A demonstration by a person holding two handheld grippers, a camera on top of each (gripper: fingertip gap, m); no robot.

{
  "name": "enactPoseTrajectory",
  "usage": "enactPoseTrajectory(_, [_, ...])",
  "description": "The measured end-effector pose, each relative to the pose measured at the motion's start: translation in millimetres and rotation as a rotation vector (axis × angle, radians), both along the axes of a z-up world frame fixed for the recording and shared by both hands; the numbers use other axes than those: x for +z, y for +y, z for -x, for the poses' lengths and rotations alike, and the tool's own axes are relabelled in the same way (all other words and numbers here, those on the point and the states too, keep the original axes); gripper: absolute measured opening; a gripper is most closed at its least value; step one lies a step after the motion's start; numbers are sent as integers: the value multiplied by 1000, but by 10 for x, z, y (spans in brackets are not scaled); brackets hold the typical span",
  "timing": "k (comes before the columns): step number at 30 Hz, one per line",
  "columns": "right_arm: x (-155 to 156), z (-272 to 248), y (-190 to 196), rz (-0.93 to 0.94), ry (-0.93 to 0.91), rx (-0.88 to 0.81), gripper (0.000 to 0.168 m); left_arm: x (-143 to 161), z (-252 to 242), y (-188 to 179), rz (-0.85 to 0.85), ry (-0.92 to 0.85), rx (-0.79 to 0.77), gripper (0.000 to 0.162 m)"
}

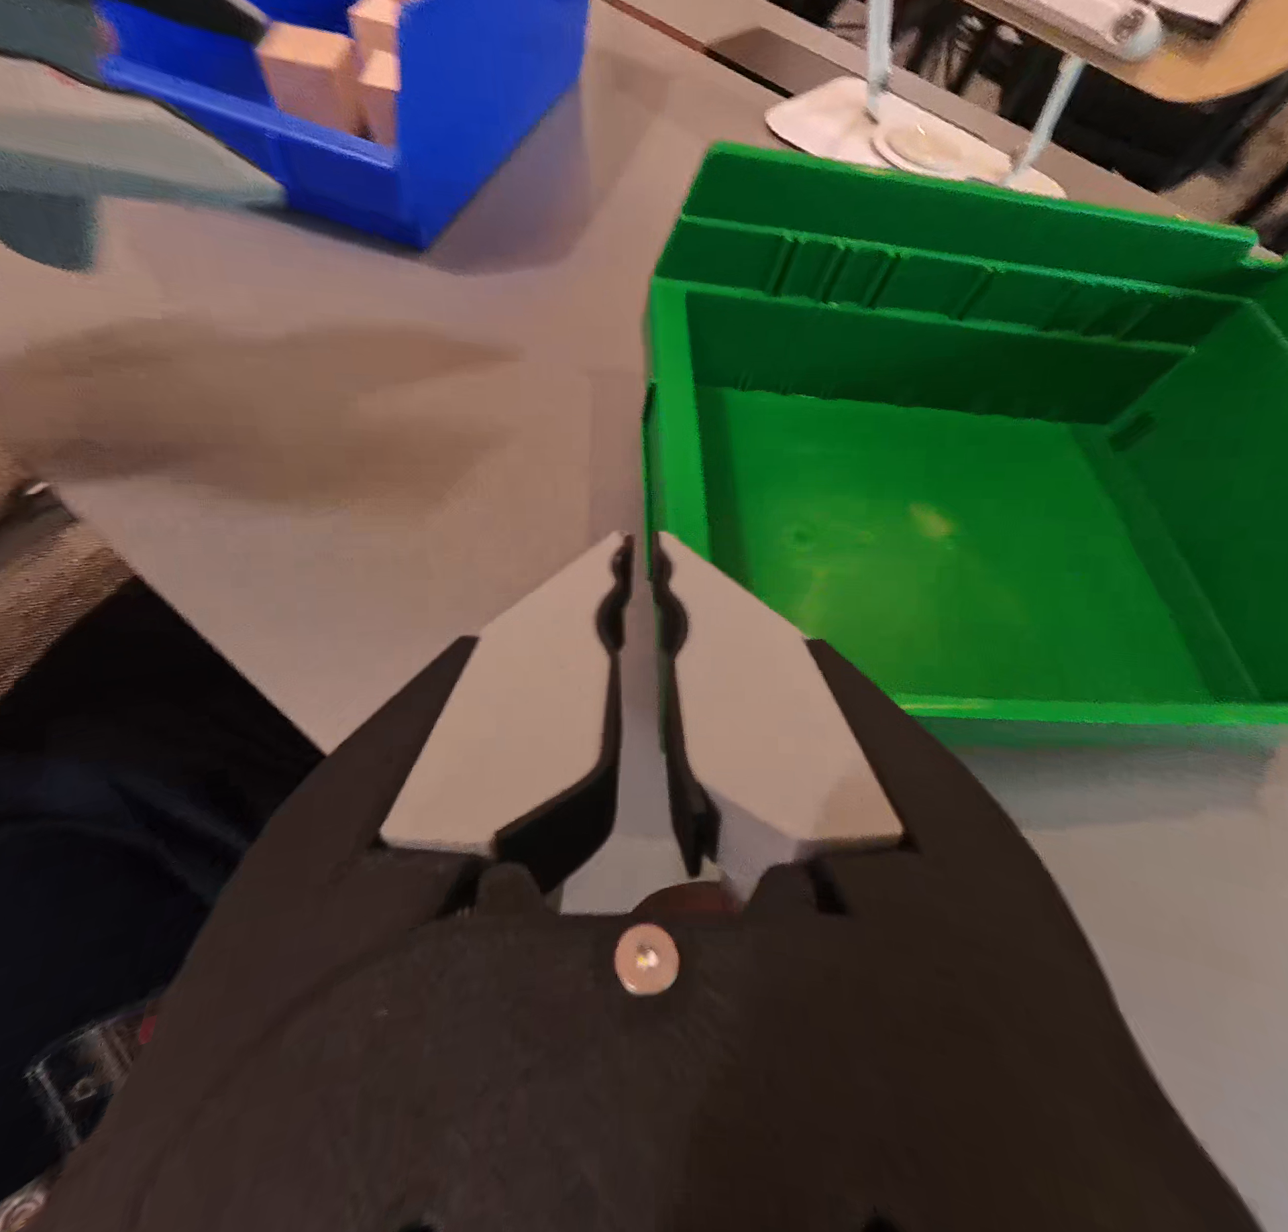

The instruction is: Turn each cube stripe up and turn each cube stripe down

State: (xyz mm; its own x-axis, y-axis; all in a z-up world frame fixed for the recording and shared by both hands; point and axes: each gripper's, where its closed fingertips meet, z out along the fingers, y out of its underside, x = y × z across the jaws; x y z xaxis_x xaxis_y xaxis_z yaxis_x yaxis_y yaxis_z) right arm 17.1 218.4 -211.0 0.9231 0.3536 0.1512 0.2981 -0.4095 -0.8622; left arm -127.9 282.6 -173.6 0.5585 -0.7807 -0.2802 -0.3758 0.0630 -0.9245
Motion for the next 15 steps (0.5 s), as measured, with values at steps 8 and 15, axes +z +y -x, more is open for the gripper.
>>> enactPoseTrajectory(8, [23, -1344, 13, 13, -129, -302, 0, -371, 1042, 757, -8, 100, 269, 49])
enactPoseTrajectory(15, [197, -1845, 24, -6, 100, -362, 35, -403, 1714, 1226, -53, 163, 464, 33])
